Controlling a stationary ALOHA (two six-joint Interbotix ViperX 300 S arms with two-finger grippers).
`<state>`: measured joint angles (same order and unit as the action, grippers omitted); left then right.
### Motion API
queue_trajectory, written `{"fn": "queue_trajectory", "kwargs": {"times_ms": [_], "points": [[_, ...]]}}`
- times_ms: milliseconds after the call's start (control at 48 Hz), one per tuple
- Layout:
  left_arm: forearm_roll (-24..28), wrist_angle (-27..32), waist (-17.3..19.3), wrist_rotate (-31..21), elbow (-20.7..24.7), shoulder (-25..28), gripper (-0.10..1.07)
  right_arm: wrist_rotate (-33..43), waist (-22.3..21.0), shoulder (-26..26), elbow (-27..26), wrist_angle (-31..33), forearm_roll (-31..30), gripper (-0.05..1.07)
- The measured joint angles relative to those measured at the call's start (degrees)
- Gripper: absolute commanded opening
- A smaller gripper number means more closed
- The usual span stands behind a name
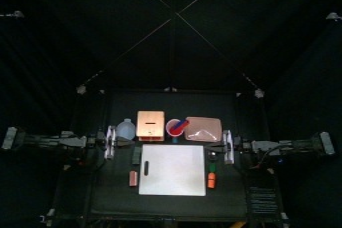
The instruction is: Put carrot onto cutting board
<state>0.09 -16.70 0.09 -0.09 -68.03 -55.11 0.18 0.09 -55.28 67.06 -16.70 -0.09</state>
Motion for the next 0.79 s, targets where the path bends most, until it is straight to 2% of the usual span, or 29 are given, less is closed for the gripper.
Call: {"fn": "queue_trajectory", "kwargs": {"times_ms": [83, 188, 292, 375, 458, 500, 542, 604, 688, 792], "points": [[-0.44, -0.44, 0.18, -0.09, 0.00, 1.23, -0.06, 0.79, -0.09, 1.05, 0.53, 0.88, 0.44, 0.03], [-0.70, -0.53, 0.00, -0.09, 0.00, 3.52, -0.03, 4.66, 1.23, 4.66, 0.97, 7.91, 3.87, 0.08], [-1.32, -0.53, -0.35, -0.09, 0.00, 5.01, -0.03, 12.83, 3.96, 6.94, 0.26, 22.32, 11.43, 0.09], [-2.20, -0.44, -0.62, -0.09, 0.00, 6.24, -0.03, 20.83, 4.31, 8.00, -2.37, 38.32, 17.67, 0.09], [-2.55, -0.44, -0.62, -0.09, 0.00, 6.68, -0.03, 29.27, 4.31, 7.91, -5.01, 51.94, 20.83, 0.09], [-2.55, -0.44, -0.62, -0.09, 0.00, 6.77, -0.03, 35.77, 4.31, 8.09, -6.42, 58.71, 21.45, 0.09], [-2.64, -0.53, -0.62, -0.09, 0.00, 6.77, -0.03, 40.87, 4.31, 8.17, -7.21, 63.37, 21.71, 0.09], [-2.64, -0.53, -0.62, -0.09, 0.00, 6.77, -0.03, 50.36, 4.31, 8.26, -7.91, 67.59, 21.62, 0.12], [-2.64, -0.44, -0.44, 0.00, 0.00, 6.86, -0.03, 64.16, 4.75, 8.88, -7.38, 68.99, 19.42, 0.22], [-2.64, -0.53, 0.35, 0.09, 0.00, 6.86, -0.03, 74.53, 8.00, 10.11, -5.80, 67.50, 13.80, 0.46]]}}
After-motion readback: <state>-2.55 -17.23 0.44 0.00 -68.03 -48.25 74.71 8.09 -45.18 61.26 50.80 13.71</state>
